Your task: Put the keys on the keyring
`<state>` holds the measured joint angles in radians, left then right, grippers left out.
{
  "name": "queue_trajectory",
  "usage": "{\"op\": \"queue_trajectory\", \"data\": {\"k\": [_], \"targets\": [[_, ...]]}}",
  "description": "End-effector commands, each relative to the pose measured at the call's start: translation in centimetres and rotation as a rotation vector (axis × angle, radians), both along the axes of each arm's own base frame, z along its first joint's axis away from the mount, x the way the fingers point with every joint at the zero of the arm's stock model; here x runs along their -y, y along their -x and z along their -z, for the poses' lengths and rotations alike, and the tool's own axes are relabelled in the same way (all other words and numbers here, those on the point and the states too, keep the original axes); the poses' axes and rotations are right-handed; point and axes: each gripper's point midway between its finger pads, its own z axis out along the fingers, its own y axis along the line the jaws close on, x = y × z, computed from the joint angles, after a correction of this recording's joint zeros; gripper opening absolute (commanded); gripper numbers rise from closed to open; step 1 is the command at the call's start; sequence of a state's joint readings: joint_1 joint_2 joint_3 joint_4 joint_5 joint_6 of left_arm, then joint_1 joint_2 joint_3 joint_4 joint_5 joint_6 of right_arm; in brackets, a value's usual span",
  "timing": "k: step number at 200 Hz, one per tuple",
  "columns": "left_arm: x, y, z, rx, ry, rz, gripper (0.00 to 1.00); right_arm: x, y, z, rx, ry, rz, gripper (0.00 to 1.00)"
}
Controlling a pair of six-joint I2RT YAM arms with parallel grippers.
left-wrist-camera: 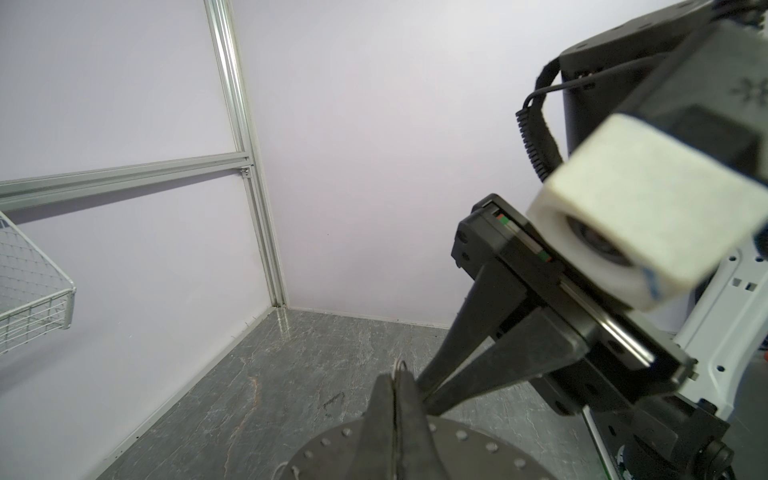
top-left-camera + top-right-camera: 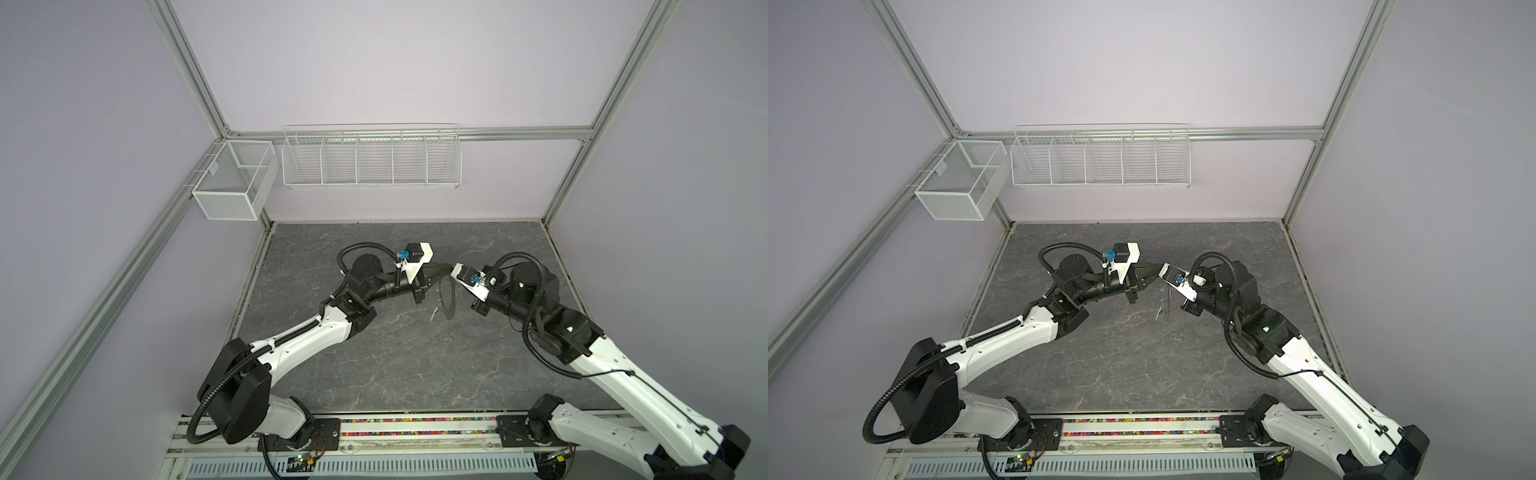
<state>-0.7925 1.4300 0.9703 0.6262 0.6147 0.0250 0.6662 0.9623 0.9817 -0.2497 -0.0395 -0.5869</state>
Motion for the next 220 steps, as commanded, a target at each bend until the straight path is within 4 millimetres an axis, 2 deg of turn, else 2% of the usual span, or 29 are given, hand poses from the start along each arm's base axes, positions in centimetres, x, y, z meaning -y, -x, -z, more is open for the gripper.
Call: {"op": "queue_trajectory", "data": {"k": [1,68,80,87,93,123,152,194,220], "targets": [[0.3,-0.3,-1.1,0.047,0.018,-0.024,0.0,-0.9,0.2,-0.3,-0.009,-0.024,-0.021,0.07],[0.0,-0.4,-0.9,0.056,0.011,-0.047,0.0,-0.9,-0.5,0.0,-0.033,-0.035,0.014,0.07],[-0.2,-0.3,-1.0,0.062,0.008,-0.052,0.0,-0.6,-0.7,-0.2,-0.031,-0.04,0.035,0.15],[-0.3,-0.4,-1.1,0.063,0.008,-0.059,0.0,-0.3,-0.8,0.0,-0.03,-0.037,0.048,0.26],[-0.3,-0.4,-1.1,0.064,0.008,-0.059,0.0,-0.1,-0.8,0.0,-0.028,-0.038,0.058,0.31],[-0.2,0.4,-1.7,0.069,0.02,-0.018,0.0,0.7,-0.8,1.0,-0.031,-0.045,0.087,0.43],[-0.1,0.7,-1.8,0.061,0.032,0.01,0.0,0.0,-0.6,1.4,-0.07,-0.058,0.056,0.46],[-0.2,1.0,-2.0,0.062,0.037,0.02,0.0,-0.4,-1.0,2.0,-0.104,-0.048,0.05,0.43],[-0.4,1.1,-2.2,0.069,0.041,0.014,0.0,-1.1,-0.6,2.2,-0.127,-0.066,0.005,0.43]]}}
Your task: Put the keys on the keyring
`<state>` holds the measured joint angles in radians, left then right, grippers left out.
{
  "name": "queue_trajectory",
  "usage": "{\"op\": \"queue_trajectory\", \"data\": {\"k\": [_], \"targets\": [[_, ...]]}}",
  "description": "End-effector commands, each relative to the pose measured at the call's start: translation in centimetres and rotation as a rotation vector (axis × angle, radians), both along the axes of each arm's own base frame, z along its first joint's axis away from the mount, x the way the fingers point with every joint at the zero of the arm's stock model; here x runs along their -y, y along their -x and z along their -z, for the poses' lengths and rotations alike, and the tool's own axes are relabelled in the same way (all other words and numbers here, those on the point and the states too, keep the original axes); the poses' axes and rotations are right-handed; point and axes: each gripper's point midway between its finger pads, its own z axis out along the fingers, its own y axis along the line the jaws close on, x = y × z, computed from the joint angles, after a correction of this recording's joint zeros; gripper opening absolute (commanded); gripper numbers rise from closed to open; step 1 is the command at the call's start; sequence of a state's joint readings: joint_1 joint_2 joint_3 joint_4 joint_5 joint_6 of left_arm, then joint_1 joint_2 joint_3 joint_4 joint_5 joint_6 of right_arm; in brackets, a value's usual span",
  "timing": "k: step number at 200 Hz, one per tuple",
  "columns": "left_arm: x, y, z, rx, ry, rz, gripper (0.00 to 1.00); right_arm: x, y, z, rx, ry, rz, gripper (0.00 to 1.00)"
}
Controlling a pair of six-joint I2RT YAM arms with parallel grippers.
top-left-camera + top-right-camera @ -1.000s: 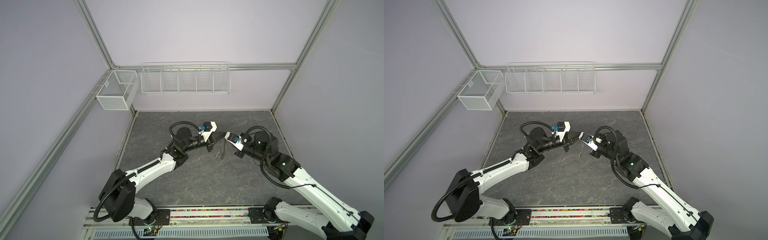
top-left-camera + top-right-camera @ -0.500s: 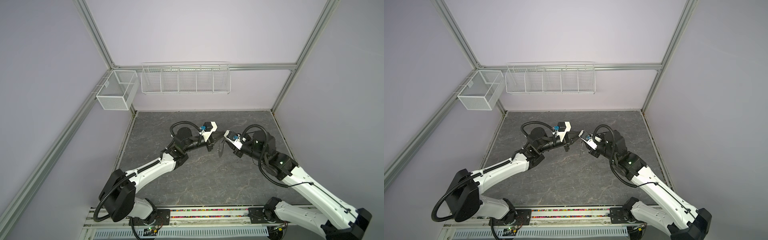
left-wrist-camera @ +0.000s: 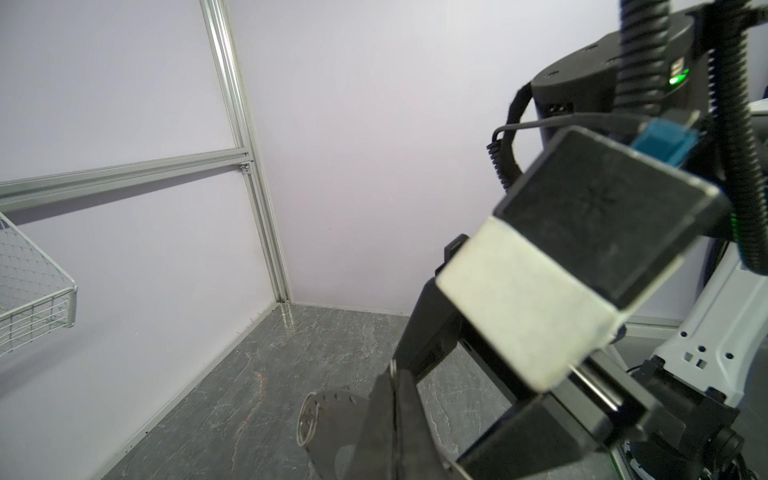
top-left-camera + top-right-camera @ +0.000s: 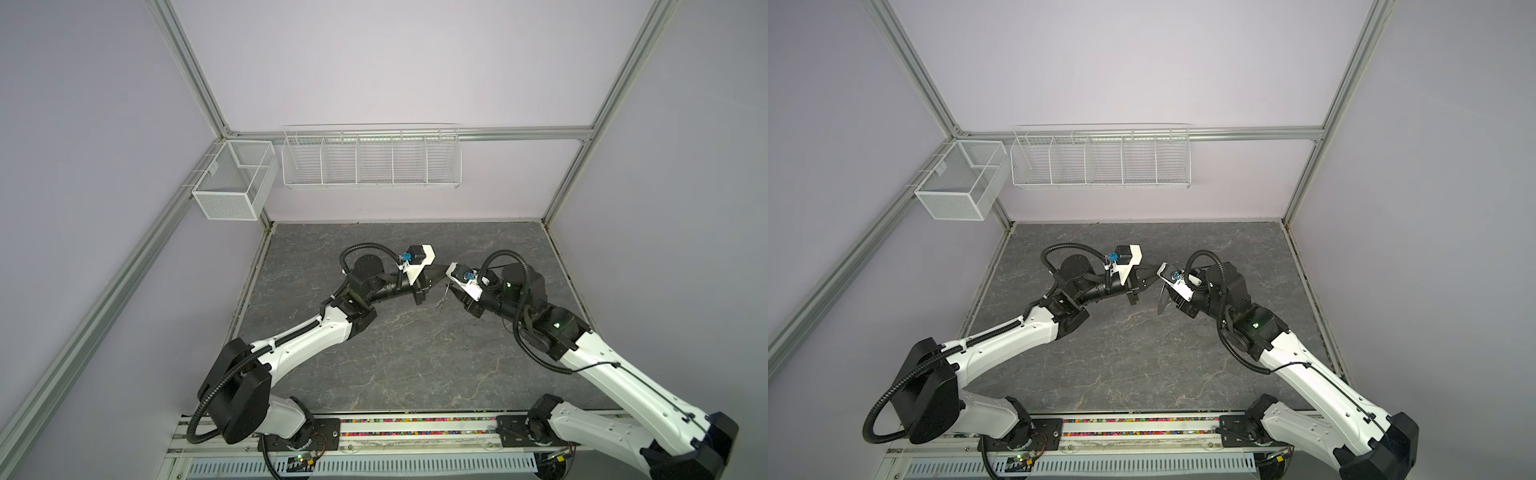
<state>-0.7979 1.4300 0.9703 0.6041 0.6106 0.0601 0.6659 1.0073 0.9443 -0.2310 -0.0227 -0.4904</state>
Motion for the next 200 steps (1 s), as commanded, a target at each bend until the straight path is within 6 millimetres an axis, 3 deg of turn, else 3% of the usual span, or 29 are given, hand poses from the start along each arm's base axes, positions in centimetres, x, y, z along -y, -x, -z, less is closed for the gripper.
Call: {"op": "queue_trajectory", "data": {"k": [1,63,95,162,200], "targets": [[-0.5,1.0,-2.6,0.05,0.061,0.017,0.0,-0.7,0.4,-0.6,-0.017,-0.048,-0.042,0.43],[-0.9,0.3,-2.7,0.052,0.071,-0.036,0.0,1.1,-1.8,-0.8,-0.012,-0.09,0.14,0.48],[-0.9,-0.1,-2.5,0.046,0.07,-0.054,0.0,1.0,-2.1,-0.9,-0.017,-0.093,0.16,0.48],[-0.9,-0.9,-2.2,0.035,0.059,-0.091,0.0,1.3,-1.4,-1.9,0.044,-0.106,0.154,0.48],[-0.8,-1.1,-2.1,0.027,0.057,-0.097,0.0,-0.4,0.2,-1.4,0.024,-0.096,0.015,0.47]]}}
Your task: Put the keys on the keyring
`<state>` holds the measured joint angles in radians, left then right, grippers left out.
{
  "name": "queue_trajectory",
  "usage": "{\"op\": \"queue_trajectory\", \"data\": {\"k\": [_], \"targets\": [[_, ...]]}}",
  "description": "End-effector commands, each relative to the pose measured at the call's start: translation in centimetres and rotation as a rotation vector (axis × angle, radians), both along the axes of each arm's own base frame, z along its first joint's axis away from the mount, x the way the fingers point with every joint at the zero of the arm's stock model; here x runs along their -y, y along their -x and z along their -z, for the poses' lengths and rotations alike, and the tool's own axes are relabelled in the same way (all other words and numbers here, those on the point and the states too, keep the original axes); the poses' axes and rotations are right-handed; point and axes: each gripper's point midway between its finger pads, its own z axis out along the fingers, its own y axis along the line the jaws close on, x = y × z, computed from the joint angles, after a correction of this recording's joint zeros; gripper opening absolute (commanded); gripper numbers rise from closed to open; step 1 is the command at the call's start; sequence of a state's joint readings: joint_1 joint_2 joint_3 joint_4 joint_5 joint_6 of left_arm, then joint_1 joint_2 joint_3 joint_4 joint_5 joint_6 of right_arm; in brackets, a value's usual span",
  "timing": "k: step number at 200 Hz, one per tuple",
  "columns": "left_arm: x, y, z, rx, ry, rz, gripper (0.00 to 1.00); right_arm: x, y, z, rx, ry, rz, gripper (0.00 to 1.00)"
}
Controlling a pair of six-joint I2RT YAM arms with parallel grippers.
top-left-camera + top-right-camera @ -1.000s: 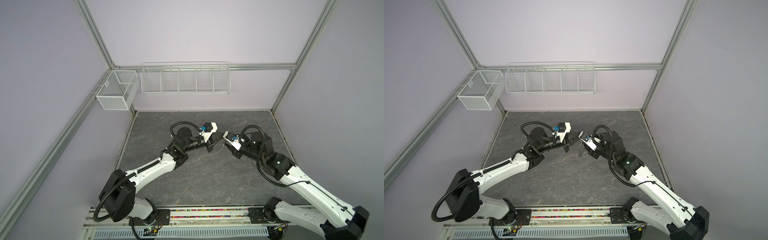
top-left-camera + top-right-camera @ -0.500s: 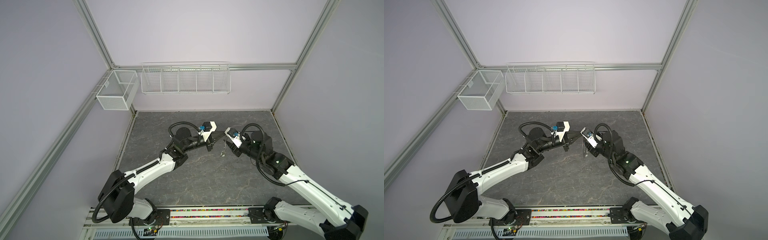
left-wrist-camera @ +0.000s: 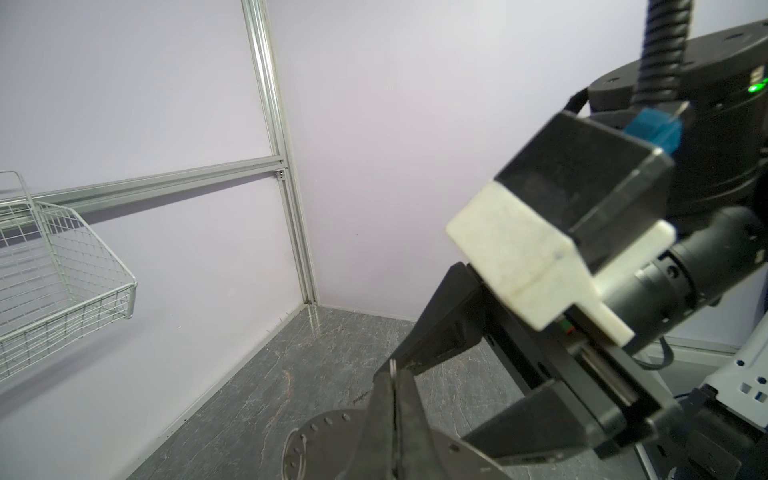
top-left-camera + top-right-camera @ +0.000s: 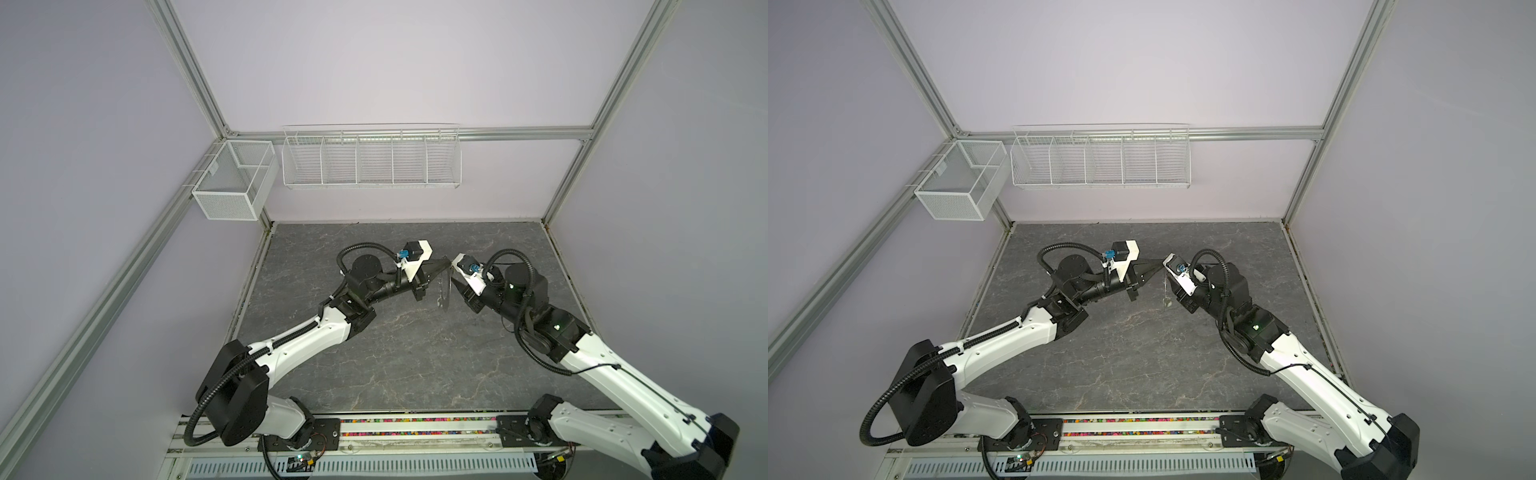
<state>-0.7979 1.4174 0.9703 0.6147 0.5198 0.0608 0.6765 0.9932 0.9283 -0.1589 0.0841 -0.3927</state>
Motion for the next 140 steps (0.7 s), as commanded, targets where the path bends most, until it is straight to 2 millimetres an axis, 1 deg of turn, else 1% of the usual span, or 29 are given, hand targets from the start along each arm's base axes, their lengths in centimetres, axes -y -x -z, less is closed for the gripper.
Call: {"op": "queue_trajectory", "data": {"k": [1,16,24,32,50,83,107,140], "targets": [[-0.2,0.2,-1.2,0.021,0.03,-0.007,0.0,-1.4,1.4,-0.1,0.011,-0.009,-0.112,0.47],[-0.2,0.2,-1.3,0.021,0.029,-0.004,0.0,-1.7,1.8,0.2,0.002,-0.005,-0.139,0.47],[-0.2,0.2,-1.3,0.02,0.026,-0.005,0.0,-1.7,1.8,0.2,-0.002,-0.002,-0.135,0.45],[-0.2,0.1,-1.3,0.022,0.025,-0.007,0.0,-1.5,1.7,0.1,-0.001,-0.003,-0.128,0.43],[-0.2,0.1,-1.3,0.019,0.023,-0.009,0.0,-1.6,1.9,0.0,0.001,-0.013,-0.137,0.43],[-0.2,0.1,-1.4,0.019,0.03,-0.007,0.0,-2.5,2.0,0.2,-0.014,-0.019,-0.179,0.42],[-0.2,0.1,-1.4,0.019,0.03,-0.008,0.0,-2.8,1.7,0.3,-0.021,-0.01,-0.179,0.41],[-0.3,0.1,-1.2,0.016,0.028,-0.012,0.0,-2.8,0.9,0.0,-0.01,-0.014,-0.15,0.4]]}}
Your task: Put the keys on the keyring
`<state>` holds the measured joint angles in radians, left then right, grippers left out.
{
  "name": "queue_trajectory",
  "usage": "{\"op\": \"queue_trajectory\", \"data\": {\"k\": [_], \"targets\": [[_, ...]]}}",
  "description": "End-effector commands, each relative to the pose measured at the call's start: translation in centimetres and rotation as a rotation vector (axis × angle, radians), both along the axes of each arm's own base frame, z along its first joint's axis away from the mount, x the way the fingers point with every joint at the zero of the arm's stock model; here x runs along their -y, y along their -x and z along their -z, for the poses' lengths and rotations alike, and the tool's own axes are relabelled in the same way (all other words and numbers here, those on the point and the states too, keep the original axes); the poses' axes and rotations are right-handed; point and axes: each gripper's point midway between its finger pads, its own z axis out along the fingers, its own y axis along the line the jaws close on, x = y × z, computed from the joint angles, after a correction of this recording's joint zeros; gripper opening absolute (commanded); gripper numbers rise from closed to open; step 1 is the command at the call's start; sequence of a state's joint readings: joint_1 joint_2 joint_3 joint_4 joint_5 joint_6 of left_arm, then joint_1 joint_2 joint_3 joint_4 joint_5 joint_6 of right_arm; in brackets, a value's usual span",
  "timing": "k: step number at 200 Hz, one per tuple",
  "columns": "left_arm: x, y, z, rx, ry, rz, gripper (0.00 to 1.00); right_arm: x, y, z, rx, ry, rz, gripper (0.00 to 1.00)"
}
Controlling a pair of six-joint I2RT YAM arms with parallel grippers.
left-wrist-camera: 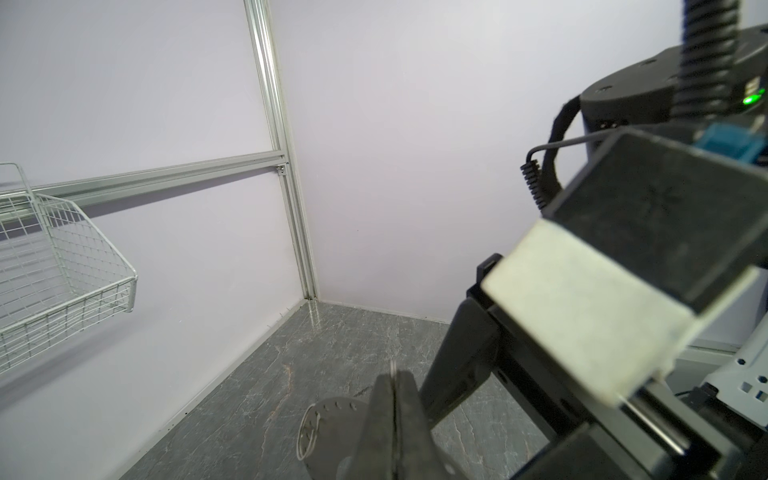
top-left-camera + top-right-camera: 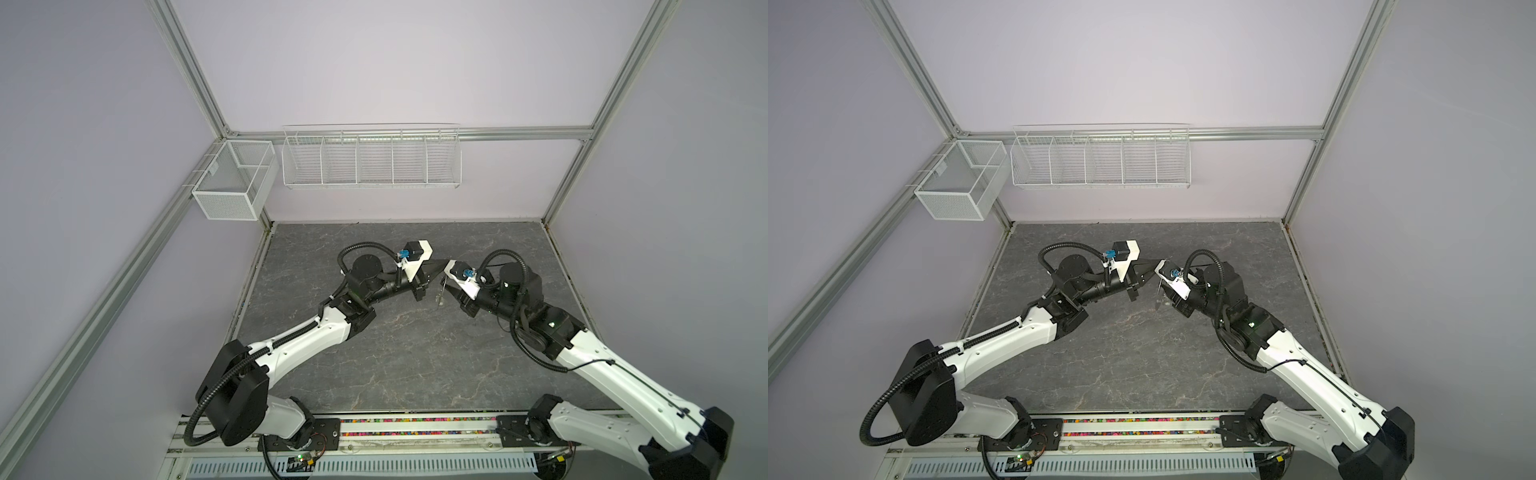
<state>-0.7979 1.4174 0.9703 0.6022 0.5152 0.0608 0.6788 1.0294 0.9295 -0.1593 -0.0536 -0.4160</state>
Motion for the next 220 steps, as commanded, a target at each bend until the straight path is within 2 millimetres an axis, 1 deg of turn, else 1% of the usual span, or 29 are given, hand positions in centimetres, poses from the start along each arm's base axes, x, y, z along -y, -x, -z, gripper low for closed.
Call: {"op": "queue_trajectory", "data": {"k": [1,38,54,66,74,86,128,163,180,198,220], "targets": [[-0.3,0.2,-1.5,0.026,0.037,-0.007,0.0,-0.5,-0.2,-1.2,0.03,-0.021,-0.009,0.4],[-0.4,0.1,-1.2,0.021,0.034,-0.016,0.0,-0.6,-0.4,-1.8,0.044,-0.051,0.001,0.39],[-0.4,0.1,-1.2,0.021,0.034,-0.021,0.0,-0.6,-0.3,-1.9,0.045,-0.056,-0.002,0.41],[-0.4,0.0,-1.1,0.021,0.032,-0.021,0.0,-0.6,-0.2,-2.0,0.048,-0.061,-0.006,0.45],[-0.4,0.0,-1.1,0.021,0.034,-0.022,0.0,-0.7,-0.2,-2.0,0.047,-0.065,-0.008,0.45],[-0.4,0.0,-1.0,0.017,0.034,-0.022,0.0,-0.7,-0.3,-1.9,0.044,-0.065,-0.004,0.44],[-0.5,-0.1,-0.9,0.018,0.032,-0.031,0.0,-0.4,-1.0,-1.6,0.029,-0.065,0.041,0.32],[-0.7,-0.2,-0.9,0.023,0.025,-0.048,0.0,0.1,-1.0,-1.1,0.012,-0.046,0.066,0.28],[-0.8,-0.2,-0.9,0.026,0.02,-0.052,0.0,0.2,-0.9,-1.0,0.009,-0.043,0.067,0.27],[-0.8,-0.2,-0.8,0.029,0.018,-0.056,0.0,0.4,-0.8,-0.8,0.002,-0.038,0.067,0.29],[-0.9,-0.4,-1.0,0.03,0.021,-0.063,0.0,-0.1,-0.2,-0.7,-0.014,-0.046,0.029,0.4]]}}
